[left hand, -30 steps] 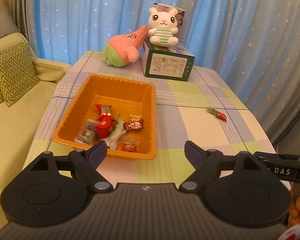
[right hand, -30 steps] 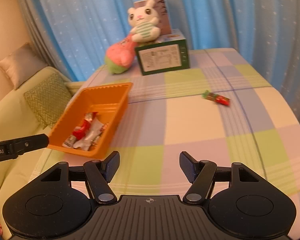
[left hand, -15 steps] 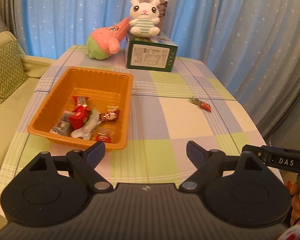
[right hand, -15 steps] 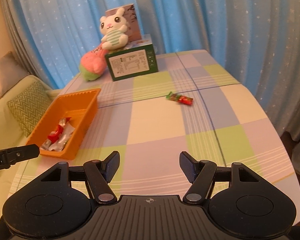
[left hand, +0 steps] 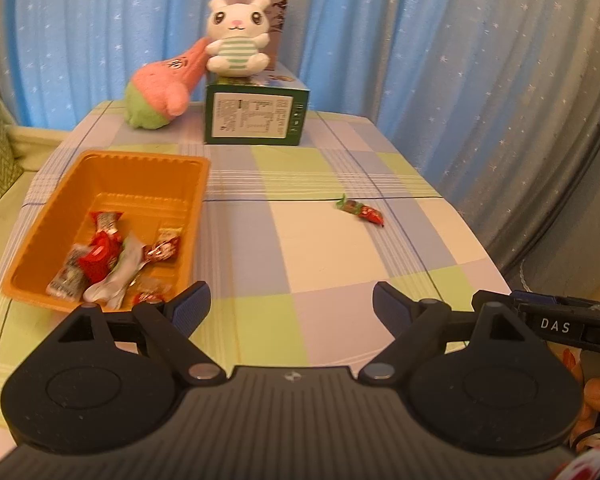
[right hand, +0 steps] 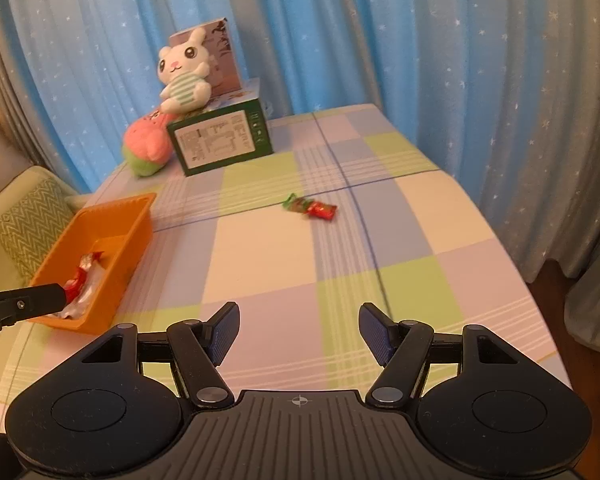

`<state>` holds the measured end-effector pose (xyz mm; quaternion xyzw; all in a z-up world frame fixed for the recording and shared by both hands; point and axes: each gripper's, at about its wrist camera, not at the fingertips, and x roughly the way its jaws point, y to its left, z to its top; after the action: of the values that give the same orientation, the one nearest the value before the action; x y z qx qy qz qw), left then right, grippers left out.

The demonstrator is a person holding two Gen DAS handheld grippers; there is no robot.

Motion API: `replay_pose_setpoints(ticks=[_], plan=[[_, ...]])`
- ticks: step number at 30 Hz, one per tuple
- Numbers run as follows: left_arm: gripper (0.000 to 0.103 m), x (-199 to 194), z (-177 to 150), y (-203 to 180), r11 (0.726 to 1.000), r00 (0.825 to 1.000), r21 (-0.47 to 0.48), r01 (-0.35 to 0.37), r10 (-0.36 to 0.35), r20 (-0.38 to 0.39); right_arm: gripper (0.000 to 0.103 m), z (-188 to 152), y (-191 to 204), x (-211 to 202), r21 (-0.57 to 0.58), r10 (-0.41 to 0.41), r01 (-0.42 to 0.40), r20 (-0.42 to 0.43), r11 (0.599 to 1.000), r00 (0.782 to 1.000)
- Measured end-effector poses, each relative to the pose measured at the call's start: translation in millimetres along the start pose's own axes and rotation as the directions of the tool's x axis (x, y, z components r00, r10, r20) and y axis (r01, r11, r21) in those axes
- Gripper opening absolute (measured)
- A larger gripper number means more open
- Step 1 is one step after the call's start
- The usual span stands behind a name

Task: Organize snacks
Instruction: 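Move both open tools back toward the green and red candies on the table, then grasp the red candy with the right tool while the left tool grasps the green candy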

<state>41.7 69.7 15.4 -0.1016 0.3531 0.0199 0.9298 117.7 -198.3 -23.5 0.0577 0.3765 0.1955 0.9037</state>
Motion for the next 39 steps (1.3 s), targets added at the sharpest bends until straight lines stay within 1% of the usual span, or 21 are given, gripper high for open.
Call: replay_pose_setpoints(ticks=[9,13,16,19,25,29,30,31,34,39], plan=[[0.087,20,18,-27,0.998,0.999,0.05,0.049,-0.05,0.016,0.066,19,-16,-5,-0.083,-0.009,0.012,0.035,0.996,0.999],[0.087,29,27,-38,0.996,0.998,0.064,0.06,-0.062,0.025,0.066,32,-24,3,-0.127,-0.003,0.008,0.034,0.992,0.999],[0.087,39,34,-43,0.996,0.998,0.075,0.058,-0.061,0.03,0.066,42,-29,17,-0.162,0.013,-0.008,0.028,0.987,1.0],[0.087,54,40,-44,0.995,0.998,0.081,0.055,-0.057,0.027,0.066,50,-34,39,-0.196,0.039,-0.037,0.008,0.98,0.999],[0.087,91,49,-41,0.996,0.999,0.08,0.038,-0.039,0.017,0.066,57,-44,96,-0.28,0.058,-0.065,-0.033,0.958,0.998],[0.087,122,54,-39,0.996,1.0,0.082,0.022,-0.023,0.011,0.065,61,-51,138,-0.343,0.092,-0.107,-0.059,0.933,0.994],[0.087,129,56,-39,0.997,1.0,0.081,0.02,-0.02,0.009,0.062,63,-51,148,-0.355,0.094,-0.112,-0.067,0.928,0.993],[0.087,136,57,-39,0.996,1.0,0.082,0.018,-0.018,0.005,0.055,66,-53,158,-0.362,0.098,-0.119,-0.076,0.925,0.992],[0.087,160,59,-41,0.996,1.0,0.086,0.007,-0.006,-0.004,0.052,72,-55,185,-0.386,0.112,-0.138,-0.088,0.912,0.99],[0.087,196,62,-40,0.997,1.0,0.08,-0.005,0.006,-0.008,0.045,82,-49,223,-0.458,0.143,-0.173,-0.098,0.872,0.985]])
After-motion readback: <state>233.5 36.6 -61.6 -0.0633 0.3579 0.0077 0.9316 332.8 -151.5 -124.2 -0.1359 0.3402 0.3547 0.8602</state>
